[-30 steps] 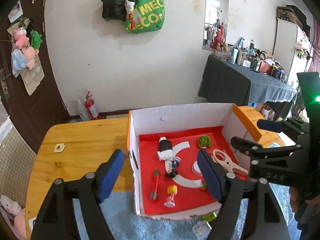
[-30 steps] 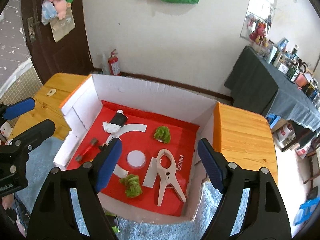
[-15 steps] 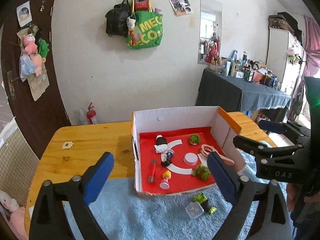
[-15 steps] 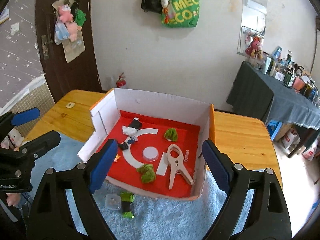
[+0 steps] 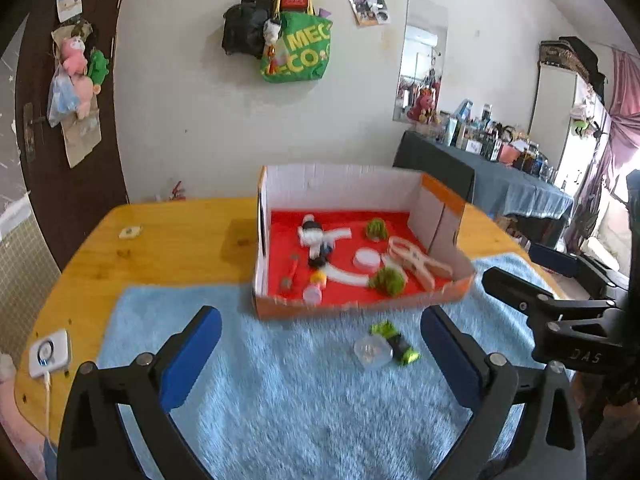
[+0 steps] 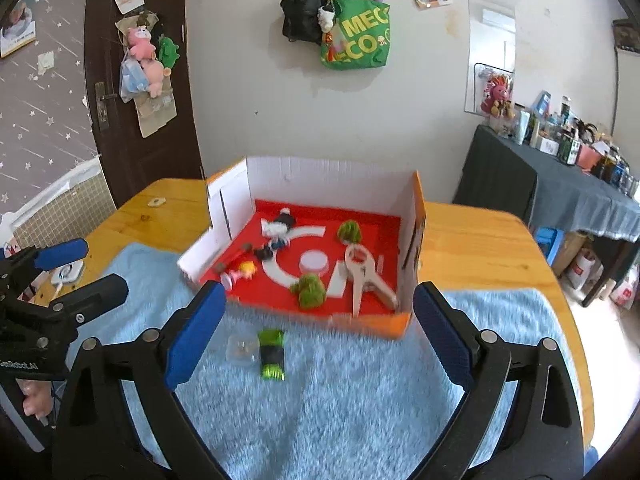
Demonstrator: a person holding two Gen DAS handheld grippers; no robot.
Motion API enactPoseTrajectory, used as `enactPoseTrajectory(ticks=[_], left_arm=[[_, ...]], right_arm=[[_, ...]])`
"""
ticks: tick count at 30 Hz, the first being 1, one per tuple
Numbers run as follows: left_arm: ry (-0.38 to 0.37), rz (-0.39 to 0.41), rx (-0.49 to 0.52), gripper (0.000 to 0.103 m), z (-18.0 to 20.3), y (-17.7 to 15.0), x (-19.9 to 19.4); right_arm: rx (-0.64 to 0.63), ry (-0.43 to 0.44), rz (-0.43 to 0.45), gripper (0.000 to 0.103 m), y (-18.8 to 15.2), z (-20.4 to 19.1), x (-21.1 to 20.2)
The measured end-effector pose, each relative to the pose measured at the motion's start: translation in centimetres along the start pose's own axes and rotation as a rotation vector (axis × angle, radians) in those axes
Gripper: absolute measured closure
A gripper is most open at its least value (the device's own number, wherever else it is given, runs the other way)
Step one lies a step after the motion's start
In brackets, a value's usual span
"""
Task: Organize objects
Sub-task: 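Withdraw both tools from the box back over the towel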
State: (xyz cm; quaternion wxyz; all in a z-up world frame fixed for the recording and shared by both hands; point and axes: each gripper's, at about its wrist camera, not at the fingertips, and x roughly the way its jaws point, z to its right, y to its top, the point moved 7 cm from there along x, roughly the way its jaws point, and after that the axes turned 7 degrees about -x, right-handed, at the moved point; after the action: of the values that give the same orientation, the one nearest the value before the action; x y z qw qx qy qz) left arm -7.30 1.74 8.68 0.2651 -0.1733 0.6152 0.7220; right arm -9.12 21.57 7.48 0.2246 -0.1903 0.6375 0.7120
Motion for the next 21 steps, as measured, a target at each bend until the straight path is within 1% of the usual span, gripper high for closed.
enactPoseTrajectory(ticks=[4,6,9,13,16,21], left_arm=[[0.007,-0.044,-0.029,0.001,-0.5,-2.6,1.6],[0.014,-0.058,-0.049,0.001,-0.8,-3.7,2.2],[0.027,-0.107,-0.060,0.001,-1.2,-5.5,3.7],[0.035,-0.146,-0.072,0.001,-1.4,-7.3,4.7],[0.044,-0.166,-0.071,0.001,-1.5,-8.3,5.2],[0.053,-0.184,-0.071,0.001,-1.7,-9.1,5.7]], right_arm=[[-0.016,-0.031,-0.019,0.007,-2.2,-0.4,0.5],[-0.015,-0.031,-0.039,0.007,-3.4,-0.6,1.0],[-0.001,-0.027,-0.070,0.007,-5.1,-0.6,1.8],[0.007,-0.035,-0.107,0.007,-7.1,-0.6,2.8],[0.024,-0.031,-0.135,0.007,-8.3,-0.5,3.4],[0.049,-0.025,-0.168,0.007,-9.6,-0.2,4.1]])
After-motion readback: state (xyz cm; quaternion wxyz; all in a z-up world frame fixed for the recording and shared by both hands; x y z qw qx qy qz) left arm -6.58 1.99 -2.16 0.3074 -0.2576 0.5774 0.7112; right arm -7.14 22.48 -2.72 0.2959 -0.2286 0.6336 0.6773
